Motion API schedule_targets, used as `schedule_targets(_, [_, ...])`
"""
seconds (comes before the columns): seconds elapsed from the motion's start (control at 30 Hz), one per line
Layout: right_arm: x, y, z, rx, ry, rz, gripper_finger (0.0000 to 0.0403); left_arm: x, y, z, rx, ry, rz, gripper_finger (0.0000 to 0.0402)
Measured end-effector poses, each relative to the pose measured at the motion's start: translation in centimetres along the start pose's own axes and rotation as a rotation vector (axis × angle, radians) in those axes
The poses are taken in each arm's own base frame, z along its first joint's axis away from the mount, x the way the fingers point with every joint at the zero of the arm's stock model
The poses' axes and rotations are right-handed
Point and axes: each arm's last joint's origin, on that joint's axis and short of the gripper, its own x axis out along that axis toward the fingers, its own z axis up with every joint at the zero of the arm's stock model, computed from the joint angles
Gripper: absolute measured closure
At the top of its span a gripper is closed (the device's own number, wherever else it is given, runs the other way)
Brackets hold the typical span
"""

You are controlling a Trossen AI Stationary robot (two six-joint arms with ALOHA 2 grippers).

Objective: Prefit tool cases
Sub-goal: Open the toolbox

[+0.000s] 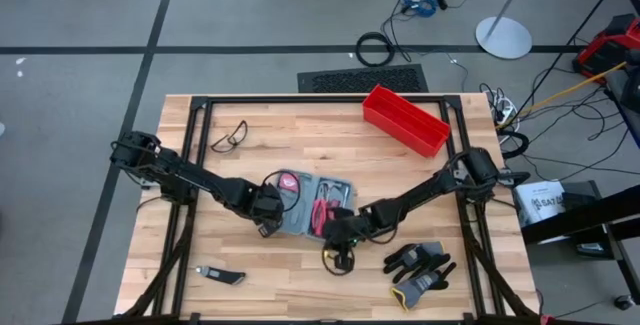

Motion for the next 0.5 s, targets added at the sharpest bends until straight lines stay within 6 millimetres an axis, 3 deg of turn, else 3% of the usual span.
schedule_targets(0.33, [-2.3, -2.4, 0.1, -0.033, 0.123, -0.136, 0.0403, -0.1, -0.8, 0.6, 0.000, -0.053, -0.080, 0.0333])
schedule_targets(0.5, [-3.9, -2.4, 0.6, -0.062, 0.112, -0.133, 0.0403, -0.2, -0.8, 0.6, 0.000, -0.059, -0.076, 0.0333])
